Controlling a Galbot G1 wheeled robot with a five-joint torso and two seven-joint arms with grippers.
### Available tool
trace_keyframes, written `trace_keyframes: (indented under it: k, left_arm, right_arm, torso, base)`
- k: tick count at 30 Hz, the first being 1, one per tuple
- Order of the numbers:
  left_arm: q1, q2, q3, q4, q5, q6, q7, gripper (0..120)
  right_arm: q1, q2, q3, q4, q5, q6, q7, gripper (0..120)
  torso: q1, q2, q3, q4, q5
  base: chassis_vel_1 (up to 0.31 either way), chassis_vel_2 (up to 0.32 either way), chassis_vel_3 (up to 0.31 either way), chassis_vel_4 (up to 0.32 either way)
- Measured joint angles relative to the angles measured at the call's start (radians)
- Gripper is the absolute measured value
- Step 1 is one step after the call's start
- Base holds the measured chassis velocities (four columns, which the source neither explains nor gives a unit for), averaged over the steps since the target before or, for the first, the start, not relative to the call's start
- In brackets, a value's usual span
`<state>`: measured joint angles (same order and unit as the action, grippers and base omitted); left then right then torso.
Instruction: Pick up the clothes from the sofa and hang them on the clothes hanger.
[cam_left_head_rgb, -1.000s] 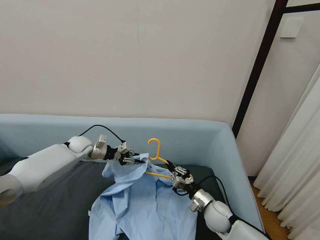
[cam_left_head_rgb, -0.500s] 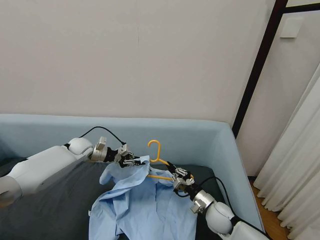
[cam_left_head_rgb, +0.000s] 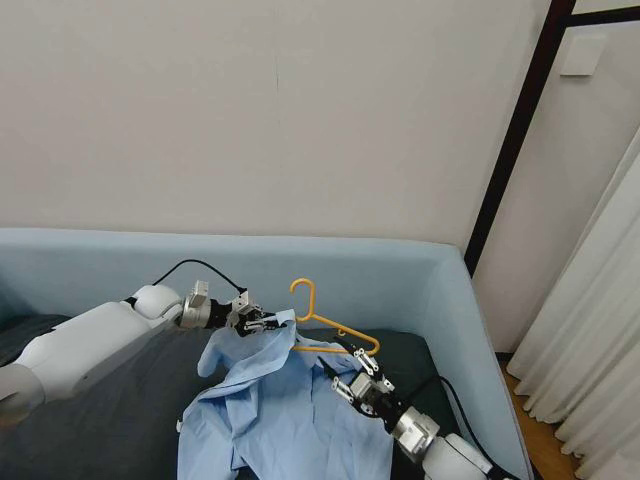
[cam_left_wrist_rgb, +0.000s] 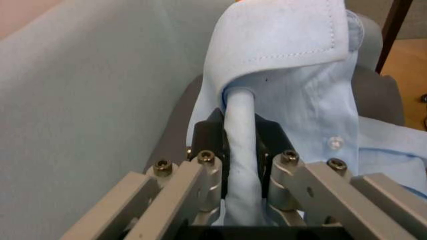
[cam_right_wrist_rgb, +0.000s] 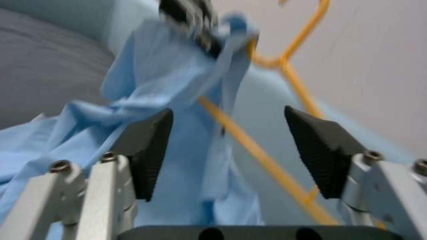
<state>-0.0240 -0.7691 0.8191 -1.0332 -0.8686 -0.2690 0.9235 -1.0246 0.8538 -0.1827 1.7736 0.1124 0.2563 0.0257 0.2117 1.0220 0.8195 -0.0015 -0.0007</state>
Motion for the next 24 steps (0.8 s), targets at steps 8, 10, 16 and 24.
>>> trace_keyframes:
  k: [8,10,16,24]
  left_arm:
    - [0.007,0.027,-0.005,-0.060,-0.006,-0.017,-0.021,7]
    - [0.007,0.036,-0.004,-0.077,-0.006,-0.017,-0.021,7]
    - [0.016,0.051,-0.003,-0.104,0.004,-0.022,-0.018,7]
    - [0.032,0.063,-0.012,-0.127,0.011,-0.025,-0.017,7]
  right_arm:
    - [0.058,0.060,-0.007,-0.245,0.271,-0.033,-0.082,94]
    - [0.104,0.090,-0.015,-0.312,0.324,-0.042,-0.098,99]
    - [0.240,0.169,-0.040,-0.497,0.395,-0.068,-0.116,100]
    - [0.299,0.229,-0.054,-0.619,0.391,-0.077,-0.135,94]
  torso:
    - [0.000,0.000,0.000,0.0003,0.0003]
    - [0.000,0.000,0.000,0.0007,0.0004]
    - [0.000,0.000,0.000,0.0006,-0.0001]
    - [0.000,0.000,0.000,0.0003,0.0001]
  base:
    - [0.000,0.000,0.000,0.000]
    - [0.000,0.000,0.000,0.000]
    - [0.000,0.000,0.000,0.000]
    - [0.000,0.000,0.000,0.000]
